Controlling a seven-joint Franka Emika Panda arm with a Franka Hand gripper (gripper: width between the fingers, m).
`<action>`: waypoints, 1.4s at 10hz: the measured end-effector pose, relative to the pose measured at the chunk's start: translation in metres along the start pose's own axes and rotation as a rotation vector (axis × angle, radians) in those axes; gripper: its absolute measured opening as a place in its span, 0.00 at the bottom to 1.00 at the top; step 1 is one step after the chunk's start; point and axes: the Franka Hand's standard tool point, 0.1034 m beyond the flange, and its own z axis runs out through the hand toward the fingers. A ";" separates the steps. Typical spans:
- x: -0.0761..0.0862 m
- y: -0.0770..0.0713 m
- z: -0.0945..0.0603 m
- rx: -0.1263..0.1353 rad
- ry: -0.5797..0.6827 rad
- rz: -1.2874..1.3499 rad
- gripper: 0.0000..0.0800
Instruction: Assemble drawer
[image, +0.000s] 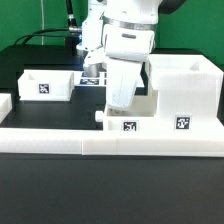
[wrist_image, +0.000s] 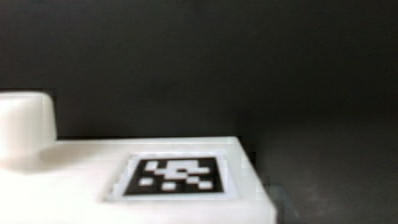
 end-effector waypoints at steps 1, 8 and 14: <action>0.001 0.001 -0.001 0.001 -0.004 -0.011 0.05; 0.002 0.004 -0.001 0.002 -0.010 -0.021 0.05; 0.000 0.010 -0.003 -0.011 -0.021 -0.013 0.38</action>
Offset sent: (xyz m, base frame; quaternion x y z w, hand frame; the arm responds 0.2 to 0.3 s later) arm 0.0000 0.0000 0.0000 0.0000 0.0000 0.0000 1.0000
